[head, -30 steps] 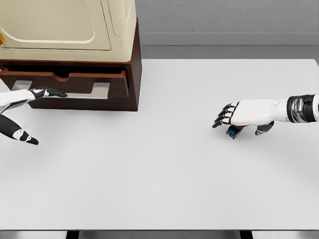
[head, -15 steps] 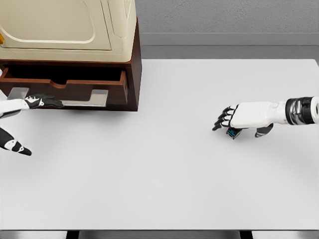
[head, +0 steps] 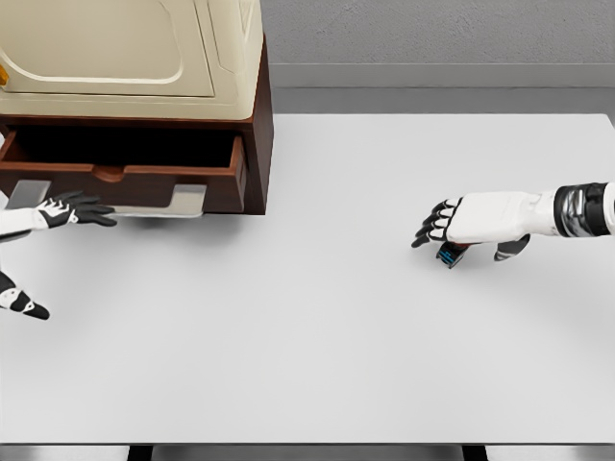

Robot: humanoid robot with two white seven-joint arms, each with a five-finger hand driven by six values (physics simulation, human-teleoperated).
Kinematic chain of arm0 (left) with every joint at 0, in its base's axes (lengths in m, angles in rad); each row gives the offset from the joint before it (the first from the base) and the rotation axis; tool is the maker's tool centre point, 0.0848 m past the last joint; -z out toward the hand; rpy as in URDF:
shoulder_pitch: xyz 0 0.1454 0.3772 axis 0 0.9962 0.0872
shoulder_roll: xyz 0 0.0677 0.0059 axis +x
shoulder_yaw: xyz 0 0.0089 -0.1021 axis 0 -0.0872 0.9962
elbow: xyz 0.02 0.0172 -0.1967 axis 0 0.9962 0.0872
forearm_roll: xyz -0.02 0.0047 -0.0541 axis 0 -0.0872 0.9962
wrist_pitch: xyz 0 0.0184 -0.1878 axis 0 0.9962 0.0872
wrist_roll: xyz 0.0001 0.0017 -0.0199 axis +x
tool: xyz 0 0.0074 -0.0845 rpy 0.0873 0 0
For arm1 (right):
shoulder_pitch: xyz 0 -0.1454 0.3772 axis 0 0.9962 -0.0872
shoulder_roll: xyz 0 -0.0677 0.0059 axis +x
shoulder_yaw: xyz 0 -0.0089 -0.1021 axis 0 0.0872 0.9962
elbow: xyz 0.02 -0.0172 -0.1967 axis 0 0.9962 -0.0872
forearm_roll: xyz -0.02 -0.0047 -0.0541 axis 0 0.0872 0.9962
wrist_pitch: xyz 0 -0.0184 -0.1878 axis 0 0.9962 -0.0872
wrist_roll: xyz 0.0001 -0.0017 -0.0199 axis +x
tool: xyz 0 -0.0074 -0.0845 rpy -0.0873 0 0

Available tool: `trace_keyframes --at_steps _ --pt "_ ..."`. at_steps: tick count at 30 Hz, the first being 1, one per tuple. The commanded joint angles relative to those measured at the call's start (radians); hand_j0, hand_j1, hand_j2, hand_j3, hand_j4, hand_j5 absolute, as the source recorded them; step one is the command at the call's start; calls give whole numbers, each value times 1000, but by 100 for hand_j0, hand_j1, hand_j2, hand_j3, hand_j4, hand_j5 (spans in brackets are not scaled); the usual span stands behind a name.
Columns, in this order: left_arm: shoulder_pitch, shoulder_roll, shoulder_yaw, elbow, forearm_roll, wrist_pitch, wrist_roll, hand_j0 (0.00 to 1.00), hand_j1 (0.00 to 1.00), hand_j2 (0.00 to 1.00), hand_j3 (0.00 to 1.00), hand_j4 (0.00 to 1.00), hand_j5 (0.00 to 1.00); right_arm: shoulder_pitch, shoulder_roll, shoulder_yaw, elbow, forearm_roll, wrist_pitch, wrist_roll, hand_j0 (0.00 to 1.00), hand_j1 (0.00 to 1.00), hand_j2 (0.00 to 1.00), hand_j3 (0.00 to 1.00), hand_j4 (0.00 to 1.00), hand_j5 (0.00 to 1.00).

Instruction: Open the cabinet drawer with left arm, and place a switch into the drawer with right arm

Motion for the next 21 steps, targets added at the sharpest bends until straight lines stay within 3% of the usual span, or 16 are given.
trace_keyframes --at_steps 1,10,13,21 --pt "1 10 -24 8 -87 -20 -22 100 100 100 100 100 100 0 -2 -2 0 -4 2 0 100 100 100 100 100 100" --pt "1 47 -28 -19 -87 -34 -28 100 100 100 100 100 100 0 -3 -3 0 -4 2 0 100 100 100 100 100 100" --pt "2 48 -28 -19 -87 -35 -28 100 100 100 100 100 100 0 -3 -3 0 -4 2 0 93 93 93 93 93 93" --pt "5 82 -41 -33 -87 -60 -28 100 100 100 100 100 100 0 -3 -3 0 -4 2 0 98 98 98 98 98 98"
